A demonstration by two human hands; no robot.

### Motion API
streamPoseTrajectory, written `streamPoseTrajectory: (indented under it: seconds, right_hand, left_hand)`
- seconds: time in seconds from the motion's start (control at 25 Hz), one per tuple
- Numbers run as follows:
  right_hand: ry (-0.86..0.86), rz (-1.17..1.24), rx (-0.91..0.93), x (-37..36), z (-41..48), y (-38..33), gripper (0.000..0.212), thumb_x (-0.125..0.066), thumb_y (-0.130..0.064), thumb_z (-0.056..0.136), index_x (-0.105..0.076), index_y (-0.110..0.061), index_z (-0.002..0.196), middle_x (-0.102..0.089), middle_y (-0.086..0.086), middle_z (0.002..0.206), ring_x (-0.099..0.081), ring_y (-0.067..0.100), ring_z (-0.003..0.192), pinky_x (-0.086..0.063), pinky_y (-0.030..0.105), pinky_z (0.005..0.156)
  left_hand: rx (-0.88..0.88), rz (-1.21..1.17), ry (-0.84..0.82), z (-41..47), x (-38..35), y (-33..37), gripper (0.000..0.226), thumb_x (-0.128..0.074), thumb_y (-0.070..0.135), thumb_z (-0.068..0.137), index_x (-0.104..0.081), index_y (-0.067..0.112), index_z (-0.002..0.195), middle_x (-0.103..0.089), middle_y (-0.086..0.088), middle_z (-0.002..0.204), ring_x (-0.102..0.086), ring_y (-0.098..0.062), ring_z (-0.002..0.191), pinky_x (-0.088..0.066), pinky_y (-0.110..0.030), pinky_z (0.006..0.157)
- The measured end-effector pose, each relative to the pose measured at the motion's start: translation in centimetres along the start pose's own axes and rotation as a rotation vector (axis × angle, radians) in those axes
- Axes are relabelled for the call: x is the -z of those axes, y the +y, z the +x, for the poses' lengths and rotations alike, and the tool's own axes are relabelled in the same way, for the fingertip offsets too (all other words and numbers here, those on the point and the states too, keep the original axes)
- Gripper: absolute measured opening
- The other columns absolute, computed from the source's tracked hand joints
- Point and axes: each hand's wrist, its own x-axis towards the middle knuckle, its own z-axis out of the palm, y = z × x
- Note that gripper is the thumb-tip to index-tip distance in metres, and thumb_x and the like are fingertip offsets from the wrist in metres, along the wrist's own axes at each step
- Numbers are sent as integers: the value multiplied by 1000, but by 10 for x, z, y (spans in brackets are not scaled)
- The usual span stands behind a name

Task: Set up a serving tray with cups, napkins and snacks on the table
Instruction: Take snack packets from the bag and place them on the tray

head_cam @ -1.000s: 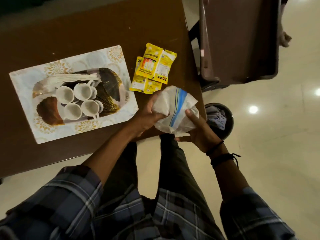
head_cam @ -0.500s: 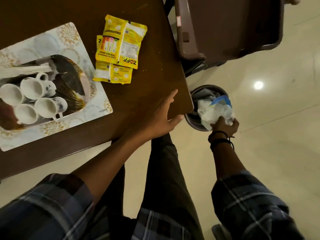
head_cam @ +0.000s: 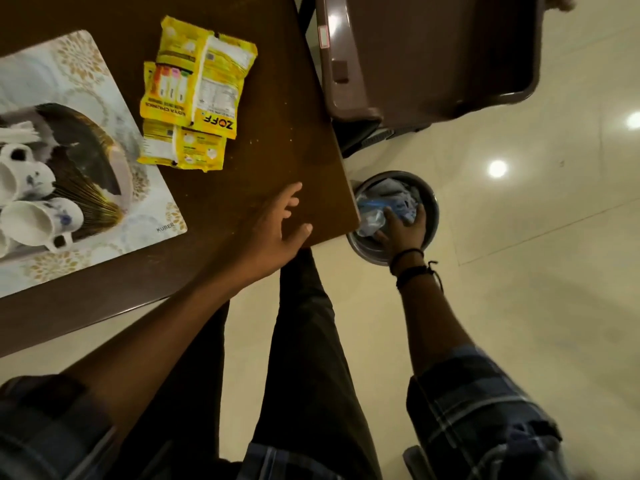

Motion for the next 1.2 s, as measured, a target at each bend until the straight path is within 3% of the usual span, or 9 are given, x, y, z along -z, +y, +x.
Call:
streamPoseTrajectory:
  seconds: [0.16,0.32,0.44,0.6,0.8,0.88,1.0,1.08,1.2]
  right_hand:
    - [24,24,253,-26,-83,-43,71,-66,-14,88,-27,-17,147,-44,13,145,-49,25,128,-44,42,106]
    - [-84,-60,464,-70,-144,-68,48,-66,-15,89,-45,-10,131,-58,7,115,-58,3,90,-52,16,82]
    - [-341,-196,405,-117,-156,-76,47,-66,-8,88,-47,-4,130,-61,15,113,-60,15,94,-54,28,83]
    - [-457,-333,164,-165,-148,-67,54,-68,-8,86,-45,-6,135,-59,13,129,-58,19,111,-50,43,100]
    - [-446,-373,145,-199,-138,-57,62,-75,-10,80,-44,-9,135,-62,8,121,-60,15,98,-55,34,85]
    - [-444,-371,177,-210,-140,-58,69,-77,-11,78,-40,-10,135,-63,5,117,-62,12,90,-53,29,75]
    - [-385,-527,408,-227,-145,-61,85,-83,-13,69,-32,-14,137,-54,6,130,-56,25,116,-52,38,92]
    - [-370,-498,470,-239,-148,-63,88,-82,-4,68,-31,-11,139,-50,9,136,-52,26,125,-49,43,101]
    - [-341,-298,387,-248,-151,-70,71,-76,-2,75,-38,-12,135,-63,5,121,-65,17,104,-55,36,92]
  left_hand:
    - [24,-90,130,-13,29,8,65,-63,15,91,-31,18,147,-46,-9,141,-48,-22,123,-37,-26,87]
    - [6,12,424,-13,70,1,60,-67,16,87,-40,9,140,-51,-16,134,-50,-31,122,-43,-36,97]
    - [-27,222,574,1,109,-15,62,-70,19,81,-45,10,138,-49,-18,136,-45,-37,126,-42,-46,101]
    - [-176,603,500,35,143,-25,67,-66,20,83,-39,19,145,-36,-9,153,-34,-36,138,-41,-52,102]
    - [-175,892,249,68,156,-40,43,-41,20,100,-42,21,143,-31,-5,157,-26,-25,146,-24,-43,114]
    - [-242,847,322,66,159,-39,34,-40,11,97,-57,13,126,-52,-11,141,-44,-29,134,-25,-45,113]
    - [-364,608,622,59,171,-30,14,-49,12,94,-61,7,100,-66,-11,103,-62,-34,95,-43,-45,92]
    - [-341,588,557,56,181,-32,25,-60,20,89,-58,9,112,-60,-12,119,-59,-35,105,-47,-47,86]
    - [-175,704,306,63,190,-42,66,-68,28,85,-38,18,143,-31,-11,153,-40,-35,134,-43,-49,98]
